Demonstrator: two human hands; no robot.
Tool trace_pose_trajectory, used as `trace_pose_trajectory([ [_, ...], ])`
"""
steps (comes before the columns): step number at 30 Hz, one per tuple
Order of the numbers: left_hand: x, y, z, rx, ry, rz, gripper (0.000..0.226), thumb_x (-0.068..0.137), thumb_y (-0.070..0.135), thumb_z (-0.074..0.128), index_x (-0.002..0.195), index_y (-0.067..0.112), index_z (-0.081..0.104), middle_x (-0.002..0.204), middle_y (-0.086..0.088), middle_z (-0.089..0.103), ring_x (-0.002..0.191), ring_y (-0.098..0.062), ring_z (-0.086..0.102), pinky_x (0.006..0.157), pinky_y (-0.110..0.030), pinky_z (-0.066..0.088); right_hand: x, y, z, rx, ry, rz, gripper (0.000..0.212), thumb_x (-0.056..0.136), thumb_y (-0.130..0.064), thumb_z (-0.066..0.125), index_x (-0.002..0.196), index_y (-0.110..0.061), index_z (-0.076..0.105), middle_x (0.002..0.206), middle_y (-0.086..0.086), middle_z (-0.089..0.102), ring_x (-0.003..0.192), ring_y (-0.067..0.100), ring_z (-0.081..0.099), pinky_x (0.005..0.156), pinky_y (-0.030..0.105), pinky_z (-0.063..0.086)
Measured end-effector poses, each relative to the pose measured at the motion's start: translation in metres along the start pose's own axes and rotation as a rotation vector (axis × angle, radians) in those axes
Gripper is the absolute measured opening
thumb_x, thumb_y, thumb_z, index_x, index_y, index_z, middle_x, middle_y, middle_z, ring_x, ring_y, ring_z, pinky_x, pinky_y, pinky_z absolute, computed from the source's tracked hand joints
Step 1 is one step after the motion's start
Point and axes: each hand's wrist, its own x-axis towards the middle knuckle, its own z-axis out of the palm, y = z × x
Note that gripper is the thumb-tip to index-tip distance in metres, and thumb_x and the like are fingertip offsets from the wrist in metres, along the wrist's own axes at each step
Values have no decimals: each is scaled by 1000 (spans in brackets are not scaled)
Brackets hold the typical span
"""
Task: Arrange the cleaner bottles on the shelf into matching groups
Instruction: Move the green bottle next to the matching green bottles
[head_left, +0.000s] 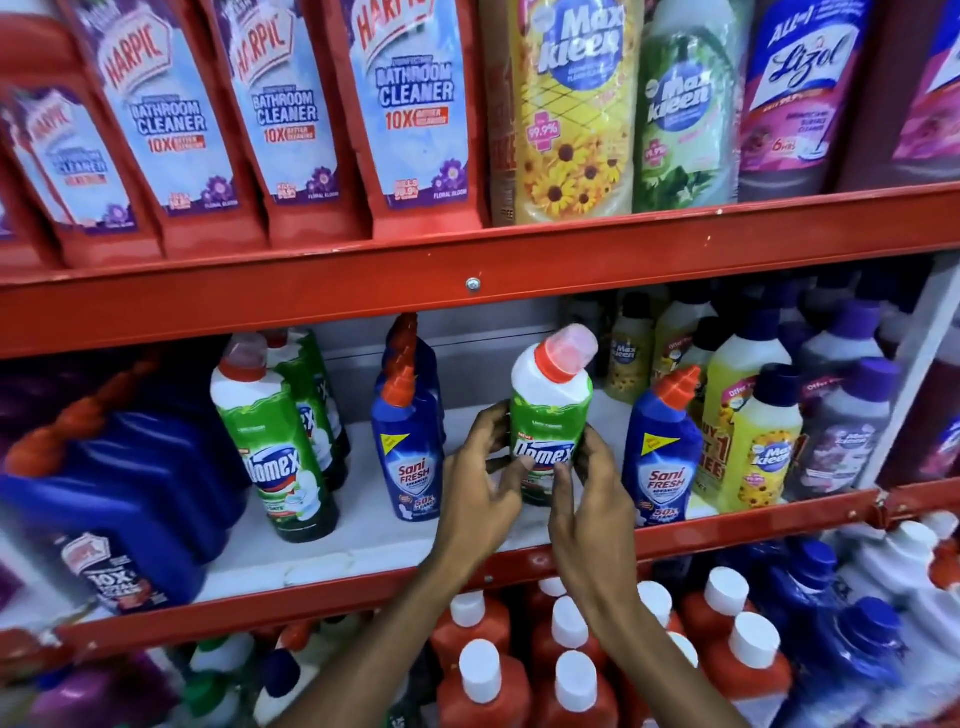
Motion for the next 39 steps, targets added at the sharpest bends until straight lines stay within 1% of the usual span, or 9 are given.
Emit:
trace_pose_trajectory([
  [4,-23,8,-43,-66,75,62,59,93,3,68,130,44,50,122,27,71,118,-1,67,97,-14,53,-20,-34,11,-15,92,-124,45,100,-33,49,143,-18,48,137,1,65,118,0,55,97,10,41],
  [10,-52,4,-126,3,208,111,49,95,17,65,141,23,49,124,20,71,114,-3,69,92,-21,58,-52,-98,55,113,8,-185,44,97,-33,54,138,-21,53,131,-8,65,116,2,61,97,7,44],
  [14,-70,-8,-176,135,301,77,54,94,26,63,145,27,47,134,5,70,118,-13,70,96,-34,58,-69,-123,92,162,-127,-167,45,97,-33,55,141,-22,51,133,-6,67,118,8,64,98,31,54],
  [18,-77,-20,-207,221,283,25,55,95,13,65,145,29,47,120,40,66,111,12,65,92,-11,52,-73,-132,124,180,-287,-158,43,98,-27,55,141,-24,49,128,-7,68,114,6,65,97,33,55],
  [21,-79,-35,-217,246,260,-30,60,95,6,65,145,33,45,110,48,64,104,17,65,85,-4,50,-73,-130,143,149,-349,-144,40,96,-24,55,136,-22,51,121,-4,72,107,11,69,92,40,58],
  [28,-78,-49,-220,324,265,-92,66,96,10,63,150,36,35,115,18,71,95,-2,73,83,-33,62,-69,-127,155,116,-403,-142,39,97,-27,52,135,-19,51,123,-1,71,107,12,69,92,40,58],
  [32,-86,-46,-214,383,325,-45,66,100,24,58,158,27,27,158,2,47,139,-13,51,114,-31,43,-72,-120,135,-49,-407,-189,55,97,-24,55,150,-20,39,150,-2,53,129,11,54,106,21,41],
  [36,-89,-36,-196,612,420,266,63,93,24,61,151,11,41,167,-16,27,158,-32,23,129,-43,22,-72,-101,101,-250,-277,-353,65,96,-21,53,156,-20,29,164,1,32,152,18,28,121,34,32],
  [39,-84,-27,-167,772,329,437,60,91,20,64,147,9,48,164,-26,26,157,-42,18,128,-57,23,-61,-83,77,-453,-190,-446,70,88,-14,56,154,-15,33,165,12,27,154,32,22,123,50,26],
])
